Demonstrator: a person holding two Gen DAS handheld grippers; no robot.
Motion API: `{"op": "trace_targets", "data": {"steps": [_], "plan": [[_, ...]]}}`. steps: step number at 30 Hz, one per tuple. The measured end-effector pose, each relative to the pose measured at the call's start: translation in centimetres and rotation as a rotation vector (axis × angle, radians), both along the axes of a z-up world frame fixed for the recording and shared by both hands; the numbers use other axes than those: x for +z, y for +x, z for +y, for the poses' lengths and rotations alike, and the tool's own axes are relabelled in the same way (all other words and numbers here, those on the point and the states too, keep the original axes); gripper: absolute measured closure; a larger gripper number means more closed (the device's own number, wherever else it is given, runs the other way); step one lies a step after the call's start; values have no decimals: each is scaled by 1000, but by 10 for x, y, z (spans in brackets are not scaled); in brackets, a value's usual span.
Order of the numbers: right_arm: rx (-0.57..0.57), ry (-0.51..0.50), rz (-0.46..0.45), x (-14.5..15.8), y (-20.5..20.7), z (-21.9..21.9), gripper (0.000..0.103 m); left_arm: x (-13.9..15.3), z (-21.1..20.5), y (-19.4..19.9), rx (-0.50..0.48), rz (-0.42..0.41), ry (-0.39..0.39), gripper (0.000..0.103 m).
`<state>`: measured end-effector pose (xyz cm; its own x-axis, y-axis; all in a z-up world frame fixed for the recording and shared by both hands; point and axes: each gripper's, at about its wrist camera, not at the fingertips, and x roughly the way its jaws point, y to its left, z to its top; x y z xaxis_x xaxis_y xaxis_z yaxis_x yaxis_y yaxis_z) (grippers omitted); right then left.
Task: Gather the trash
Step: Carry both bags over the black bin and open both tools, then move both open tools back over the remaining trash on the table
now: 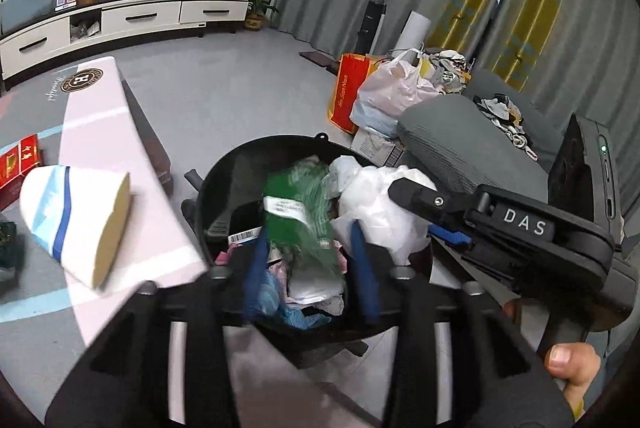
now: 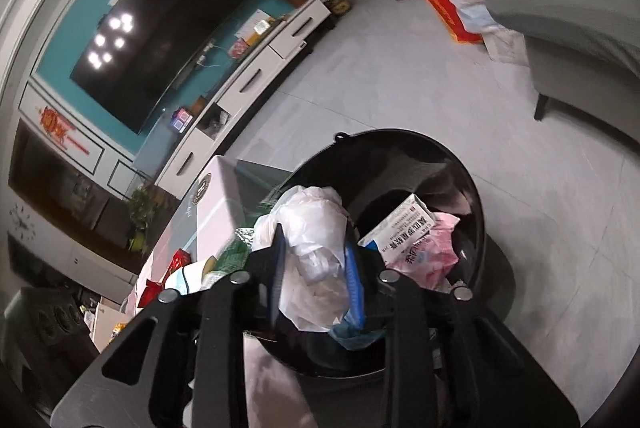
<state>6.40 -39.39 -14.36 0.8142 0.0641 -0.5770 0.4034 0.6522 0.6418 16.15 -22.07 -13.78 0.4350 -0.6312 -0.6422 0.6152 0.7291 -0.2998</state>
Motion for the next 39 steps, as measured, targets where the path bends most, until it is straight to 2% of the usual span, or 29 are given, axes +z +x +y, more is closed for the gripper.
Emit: {"op": "trace_targets", "data": {"steps": [2, 4, 5, 6, 12, 18, 22, 25, 28, 29, 31, 35, 39], "plan": [[-15, 28, 1, -3, -2, -4, 59, 2, 1, -2, -4, -7, -4, 39], [-24, 47, -3, -4, -3, -6, 54, 5, 4, -6, -12, -27, -4, 35], [-30, 51, -3, -4, -4, -6, 48, 6, 7, -8, -12, -37, -4, 27], [-37, 55, -2, -5, -5, -7, 46, 8, 11, -10, -9, -46, -2, 25], [-21, 74, -5, -3, -1, 0, 46, 16, 41, -24, 23, -68, -20, 21], [56, 62, -4, 2, 17, 28, 45, 26, 91, -45, 78, -135, 7, 15], [141, 84, -13, 5, 29, 59, 42, 29, 135, -46, 152, -149, 39, 15], [207, 62, -15, 9, 36, 85, 41, 33, 172, -45, 227, -157, 46, 15], [295, -20, -7, 15, 48, 119, 40, 39, 221, -50, 371, -208, 32, 15], [314, -42, -4, 16, 51, 127, 40, 40, 241, -51, 448, -220, 23, 14], [363, -104, 4, 18, 58, 149, 40, 41, 274, -47, 547, -201, -5, 11], [443, -181, 5, 17, 66, 182, 39, 31, 334, -28, 704, -79, -42, 11], [500, -252, 11, 16, 77, 214, 38, 13, 366, -18, 765, 36, -64, 11]]}}
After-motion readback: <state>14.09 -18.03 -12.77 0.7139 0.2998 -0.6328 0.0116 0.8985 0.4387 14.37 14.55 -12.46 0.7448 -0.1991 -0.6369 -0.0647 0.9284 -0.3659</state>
